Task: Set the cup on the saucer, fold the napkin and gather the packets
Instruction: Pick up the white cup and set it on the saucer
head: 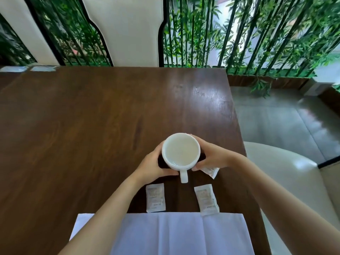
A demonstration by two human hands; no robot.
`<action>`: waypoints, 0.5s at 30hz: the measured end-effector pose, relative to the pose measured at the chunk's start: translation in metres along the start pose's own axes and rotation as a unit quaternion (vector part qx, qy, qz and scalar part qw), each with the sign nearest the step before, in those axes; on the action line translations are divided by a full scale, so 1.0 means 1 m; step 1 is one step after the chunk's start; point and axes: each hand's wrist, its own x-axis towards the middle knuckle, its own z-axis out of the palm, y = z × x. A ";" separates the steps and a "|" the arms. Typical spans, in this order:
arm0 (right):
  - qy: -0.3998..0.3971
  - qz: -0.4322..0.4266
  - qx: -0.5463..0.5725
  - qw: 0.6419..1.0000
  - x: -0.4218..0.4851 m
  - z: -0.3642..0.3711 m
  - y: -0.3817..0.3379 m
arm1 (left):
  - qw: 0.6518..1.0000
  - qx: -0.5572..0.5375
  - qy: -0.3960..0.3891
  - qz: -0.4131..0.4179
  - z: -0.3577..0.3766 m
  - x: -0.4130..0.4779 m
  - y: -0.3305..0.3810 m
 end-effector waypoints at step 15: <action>-0.072 -0.168 0.095 0.979 -0.009 0.004 -0.167 | 0.984 -0.117 0.126 0.046 -0.096 -0.105 0.080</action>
